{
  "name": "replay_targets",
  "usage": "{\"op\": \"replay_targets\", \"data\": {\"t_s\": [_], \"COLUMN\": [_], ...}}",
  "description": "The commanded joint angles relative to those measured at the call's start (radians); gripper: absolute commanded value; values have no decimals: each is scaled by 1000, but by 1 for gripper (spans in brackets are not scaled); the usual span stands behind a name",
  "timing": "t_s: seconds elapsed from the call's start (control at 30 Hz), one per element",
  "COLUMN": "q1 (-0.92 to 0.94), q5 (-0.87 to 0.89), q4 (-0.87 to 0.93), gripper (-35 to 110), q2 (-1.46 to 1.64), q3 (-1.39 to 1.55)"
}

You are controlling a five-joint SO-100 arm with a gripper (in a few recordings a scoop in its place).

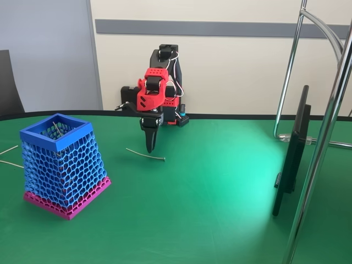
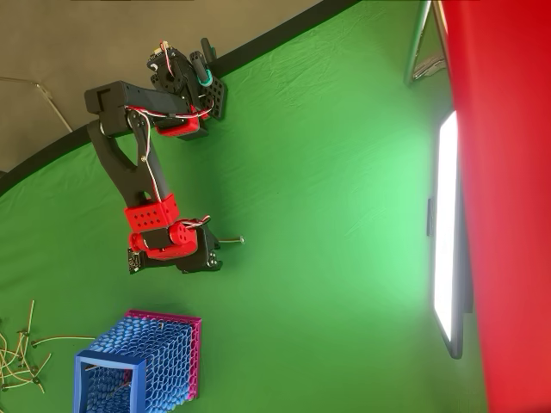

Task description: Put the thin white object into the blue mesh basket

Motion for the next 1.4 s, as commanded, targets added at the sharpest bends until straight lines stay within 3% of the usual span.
{"op": "replay_targets", "data": {"t_s": [0.0,1.37], "q1": [-21,-117], "q5": [12,26], "q4": [25,6], "gripper": [27,18], "q2": [-6,-161], "q3": [-46,-84]}}
